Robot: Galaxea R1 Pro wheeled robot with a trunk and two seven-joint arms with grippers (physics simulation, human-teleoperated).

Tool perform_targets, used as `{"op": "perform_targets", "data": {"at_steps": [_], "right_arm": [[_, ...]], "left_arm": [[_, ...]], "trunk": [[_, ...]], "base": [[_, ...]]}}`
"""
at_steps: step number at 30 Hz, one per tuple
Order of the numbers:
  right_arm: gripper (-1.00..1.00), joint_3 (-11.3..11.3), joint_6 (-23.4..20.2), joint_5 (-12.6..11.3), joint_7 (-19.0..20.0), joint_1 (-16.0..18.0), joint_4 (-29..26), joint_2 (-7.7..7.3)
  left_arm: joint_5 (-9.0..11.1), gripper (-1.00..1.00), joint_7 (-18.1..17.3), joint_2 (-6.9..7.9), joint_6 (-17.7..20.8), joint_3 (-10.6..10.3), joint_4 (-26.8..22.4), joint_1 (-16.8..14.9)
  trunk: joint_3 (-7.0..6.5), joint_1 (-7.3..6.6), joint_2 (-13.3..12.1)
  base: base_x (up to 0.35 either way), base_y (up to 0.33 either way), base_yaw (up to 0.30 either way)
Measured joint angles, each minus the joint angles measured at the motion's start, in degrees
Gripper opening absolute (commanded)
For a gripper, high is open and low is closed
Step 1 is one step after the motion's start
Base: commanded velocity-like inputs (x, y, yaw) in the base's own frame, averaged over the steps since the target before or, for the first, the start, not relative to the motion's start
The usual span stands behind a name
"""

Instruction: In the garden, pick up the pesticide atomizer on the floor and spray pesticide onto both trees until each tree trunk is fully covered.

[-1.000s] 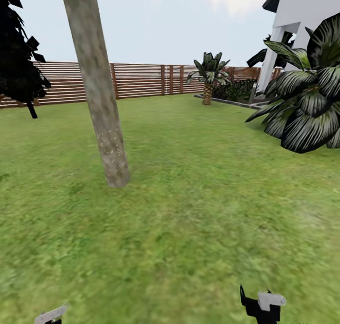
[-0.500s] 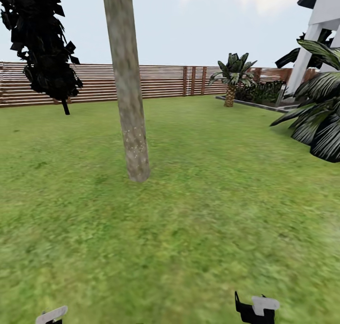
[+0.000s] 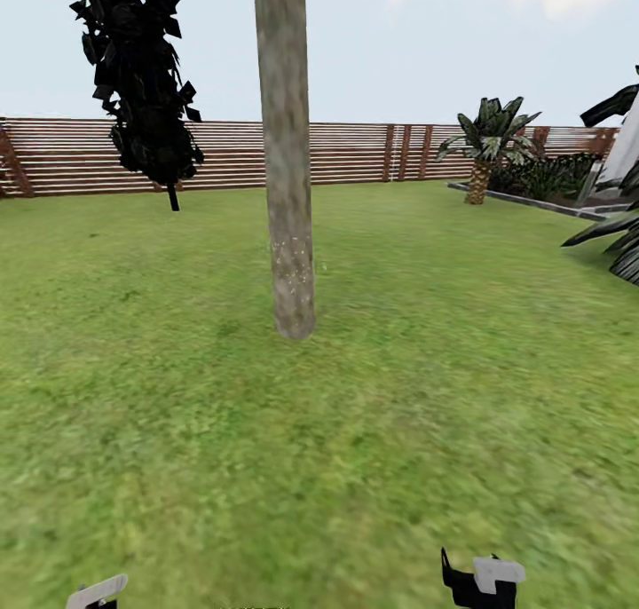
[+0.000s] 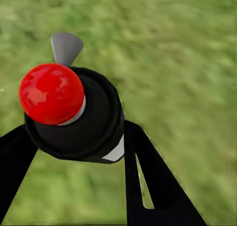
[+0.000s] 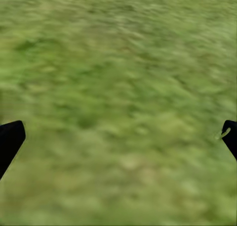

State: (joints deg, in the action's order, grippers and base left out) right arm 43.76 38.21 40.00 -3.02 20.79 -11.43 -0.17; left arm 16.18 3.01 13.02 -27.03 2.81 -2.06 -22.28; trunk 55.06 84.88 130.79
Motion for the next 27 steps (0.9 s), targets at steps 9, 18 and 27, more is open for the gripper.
{"op": "perform_targets", "data": {"at_steps": [9, 18, 27], "right_arm": [[1.0, 0.0, 0.0, 0.0, 0.0, 0.0, 0.02, 0.0], [1.0, 0.0, 0.01, 0.0, 0.0, 0.0, 0.02, 0.0], [1.0, 0.0, 0.0, 0.0, 0.0, 0.0, 0.02, 0.0]], "left_arm": [[-0.36, -1.0, -0.01, -0.08, 0.12, 0.0, 0.08, 0.01], [-0.13, -1.0, 0.35, -0.08, 0.12, 0.0, 0.09, 0.02], [-0.13, -1.0, 0.36, -0.08, 0.12, 0.0, 0.09, 0.0]], "trunk": [[0.0, 0.0, 0.0], [0.0, 0.0, 0.0], [0.0, 0.0, 0.0]], "base": [[-0.001, 0.0, 0.28], [-0.073, 0.031, 0.28], [0.0, 0.0, 0.28]]}}
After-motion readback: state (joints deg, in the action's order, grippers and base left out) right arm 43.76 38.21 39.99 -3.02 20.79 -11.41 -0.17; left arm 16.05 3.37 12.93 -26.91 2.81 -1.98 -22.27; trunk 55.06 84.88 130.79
